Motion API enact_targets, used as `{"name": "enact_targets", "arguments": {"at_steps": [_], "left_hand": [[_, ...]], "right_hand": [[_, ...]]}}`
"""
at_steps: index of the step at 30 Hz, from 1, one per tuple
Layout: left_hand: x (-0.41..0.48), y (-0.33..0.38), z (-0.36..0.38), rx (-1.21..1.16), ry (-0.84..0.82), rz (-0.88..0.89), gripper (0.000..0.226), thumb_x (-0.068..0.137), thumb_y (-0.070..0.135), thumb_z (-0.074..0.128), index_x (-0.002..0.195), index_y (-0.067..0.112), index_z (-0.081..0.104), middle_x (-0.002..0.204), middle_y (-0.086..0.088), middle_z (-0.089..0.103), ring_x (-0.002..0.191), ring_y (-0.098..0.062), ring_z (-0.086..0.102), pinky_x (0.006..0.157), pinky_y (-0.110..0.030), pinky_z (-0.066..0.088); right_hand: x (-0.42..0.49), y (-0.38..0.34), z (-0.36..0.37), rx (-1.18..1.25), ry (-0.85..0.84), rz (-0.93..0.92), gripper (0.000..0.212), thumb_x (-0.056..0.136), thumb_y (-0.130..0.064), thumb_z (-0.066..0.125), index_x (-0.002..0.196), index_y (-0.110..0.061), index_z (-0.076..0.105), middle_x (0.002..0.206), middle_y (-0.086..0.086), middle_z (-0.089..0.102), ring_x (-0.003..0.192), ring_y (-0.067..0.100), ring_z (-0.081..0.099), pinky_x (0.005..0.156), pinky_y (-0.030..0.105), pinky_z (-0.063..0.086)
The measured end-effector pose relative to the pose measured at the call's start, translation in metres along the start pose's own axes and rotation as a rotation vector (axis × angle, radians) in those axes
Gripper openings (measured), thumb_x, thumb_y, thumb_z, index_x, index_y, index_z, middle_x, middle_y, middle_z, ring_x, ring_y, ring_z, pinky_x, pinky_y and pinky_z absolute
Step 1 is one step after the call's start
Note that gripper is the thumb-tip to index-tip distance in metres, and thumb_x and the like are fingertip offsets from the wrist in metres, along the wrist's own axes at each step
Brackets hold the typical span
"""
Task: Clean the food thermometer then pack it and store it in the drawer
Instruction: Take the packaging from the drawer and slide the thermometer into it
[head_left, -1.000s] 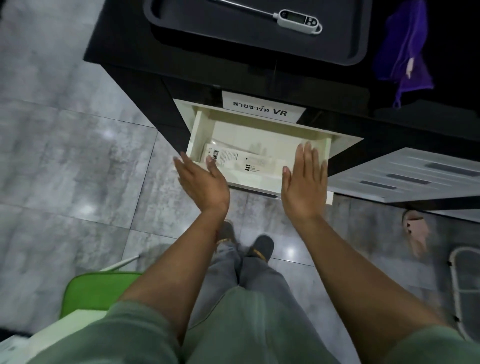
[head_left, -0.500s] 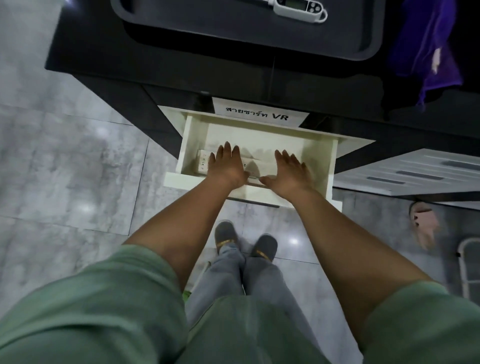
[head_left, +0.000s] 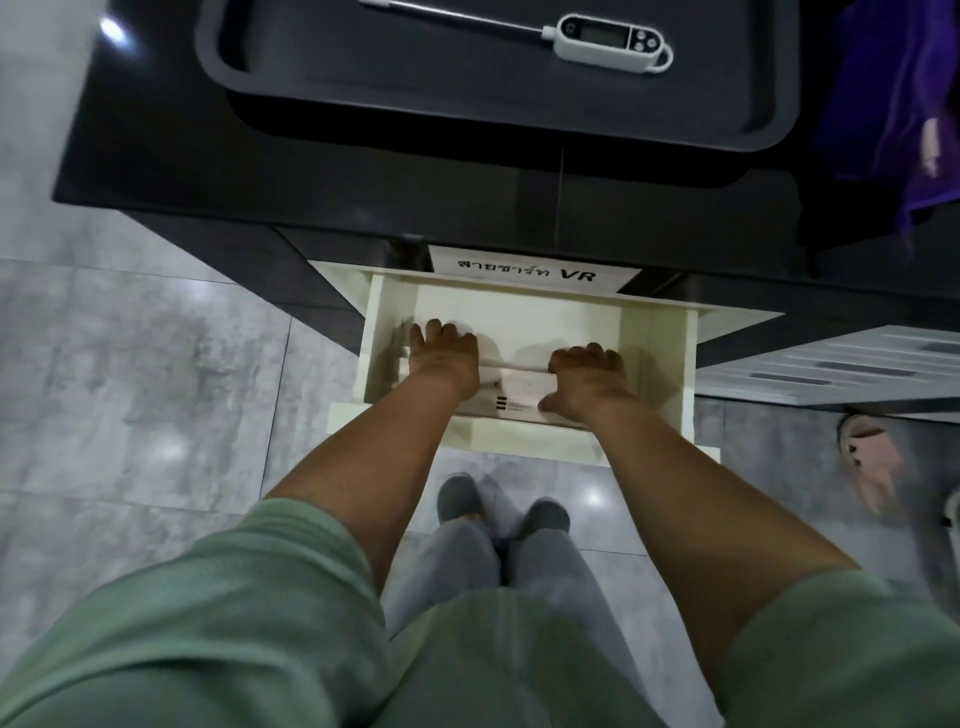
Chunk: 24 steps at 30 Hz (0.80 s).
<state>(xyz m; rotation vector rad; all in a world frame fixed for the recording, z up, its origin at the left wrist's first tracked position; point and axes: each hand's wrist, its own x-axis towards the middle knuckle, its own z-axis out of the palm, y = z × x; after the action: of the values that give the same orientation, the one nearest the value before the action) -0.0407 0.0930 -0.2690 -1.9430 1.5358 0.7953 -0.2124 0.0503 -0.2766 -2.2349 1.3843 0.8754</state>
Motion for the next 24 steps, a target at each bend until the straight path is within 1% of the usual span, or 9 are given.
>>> {"name": "enact_targets", "arguments": {"at_steps": [4, 7, 10, 13, 15, 17, 19, 22, 24], "left_hand": [[-0.004, -0.005, 0.002, -0.055, -0.031, 0.021, 0.063, 0.090, 0.062, 0.045, 0.138, 0.020, 0.043, 0.146, -0.008, 0.043, 0.141, -0.033, 0.027, 0.115, -0.060, -0.001], [-0.019, -0.007, -0.004, -0.134, 0.054, 0.030, 0.058, 0.091, 0.062, 0.043, 0.131, 0.020, 0.048, 0.139, -0.009, 0.052, 0.138, -0.033, 0.033, 0.117, -0.059, -0.002], [-0.044, -0.007, -0.017, -0.152, 0.184, 0.028, 0.057, 0.092, 0.062, 0.042, 0.126, 0.018, 0.052, 0.129, -0.011, 0.059, 0.133, -0.033, 0.040, 0.117, -0.056, 0.004], [-0.075, -0.009, -0.028, -0.172, 0.360, 0.058, 0.054, 0.092, 0.062, 0.043, 0.115, 0.015, 0.056, 0.113, -0.010, 0.067, 0.122, -0.032, 0.049, 0.117, -0.051, 0.012], [-0.096, -0.009, -0.032, -0.172, 0.502, 0.084, 0.052, 0.091, 0.062, 0.045, 0.110, 0.015, 0.058, 0.105, -0.009, 0.070, 0.114, -0.031, 0.054, 0.114, -0.047, 0.017], [-0.119, -0.009, -0.039, -0.180, 0.622, 0.115, 0.051, 0.090, 0.062, 0.047, 0.106, 0.015, 0.058, 0.101, -0.006, 0.071, 0.109, -0.030, 0.056, 0.111, -0.044, 0.021], [-0.138, -0.011, -0.048, -0.197, 0.717, 0.150, 0.049, 0.089, 0.062, 0.048, 0.100, 0.016, 0.058, 0.097, -0.005, 0.071, 0.106, -0.029, 0.057, 0.108, -0.041, 0.023], [-0.160, -0.017, -0.067, -0.239, 0.875, 0.170, 0.047, 0.088, 0.061, 0.050, 0.093, 0.015, 0.060, 0.091, -0.005, 0.072, 0.099, -0.028, 0.058, 0.104, -0.040, 0.025], [-0.171, -0.021, -0.082, -0.243, 1.003, 0.170, 0.042, 0.089, 0.056, 0.052, 0.087, 0.015, 0.061, 0.087, -0.004, 0.070, 0.095, -0.029, 0.057, 0.105, -0.042, 0.025]], "right_hand": [[-0.002, -0.002, -0.004, -0.060, -0.049, 0.003, 0.039, 0.091, -0.041, 0.052, 0.126, -0.025, 0.057, 0.127, 0.006, 0.052, 0.120, 0.026, 0.040, 0.096, 0.041, 0.032], [-0.016, 0.003, -0.012, -0.014, 0.010, -0.018, 0.035, 0.092, -0.044, 0.053, 0.121, -0.027, 0.059, 0.122, 0.005, 0.051, 0.117, 0.026, 0.041, 0.091, 0.039, 0.031], [-0.036, 0.009, -0.030, 0.054, 0.048, -0.028, 0.039, 0.093, -0.048, 0.052, 0.125, -0.026, 0.055, 0.124, 0.005, 0.054, 0.118, 0.027, 0.044, 0.094, 0.039, 0.032], [-0.066, 0.015, -0.053, 0.083, 0.085, -0.052, 0.040, 0.093, -0.052, 0.050, 0.124, -0.025, 0.051, 0.119, 0.006, 0.061, 0.113, 0.028, 0.051, 0.093, 0.039, 0.035], [-0.086, 0.022, -0.068, 0.139, 0.073, -0.070, 0.034, 0.094, -0.053, 0.049, 0.116, -0.027, 0.050, 0.113, 0.006, 0.064, 0.104, 0.027, 0.055, 0.088, 0.038, 0.037], [-0.108, 0.028, -0.084, 0.217, 0.056, -0.084, 0.025, 0.093, -0.053, 0.050, 0.104, -0.031, 0.046, 0.107, 0.003, 0.063, 0.093, 0.025, 0.054, 0.078, 0.035, 0.036], [-0.127, 0.032, -0.100, 0.303, 0.059, -0.114, 0.023, 0.091, -0.053, 0.053, 0.098, -0.033, 0.045, 0.103, 0.000, 0.062, 0.088, 0.022, 0.053, 0.071, 0.033, 0.038], [-0.151, 0.034, -0.118, 0.391, 0.120, -0.191, 0.026, 0.090, -0.052, 0.057, 0.104, -0.031, 0.053, 0.107, -0.007, 0.061, 0.093, 0.018, 0.056, 0.076, 0.035, 0.045], [-0.162, 0.033, -0.127, 0.478, 0.171, -0.226, 0.031, 0.089, -0.051, 0.058, 0.111, -0.029, 0.056, 0.109, -0.012, 0.059, 0.098, 0.015, 0.056, 0.079, 0.034, 0.044]]}}
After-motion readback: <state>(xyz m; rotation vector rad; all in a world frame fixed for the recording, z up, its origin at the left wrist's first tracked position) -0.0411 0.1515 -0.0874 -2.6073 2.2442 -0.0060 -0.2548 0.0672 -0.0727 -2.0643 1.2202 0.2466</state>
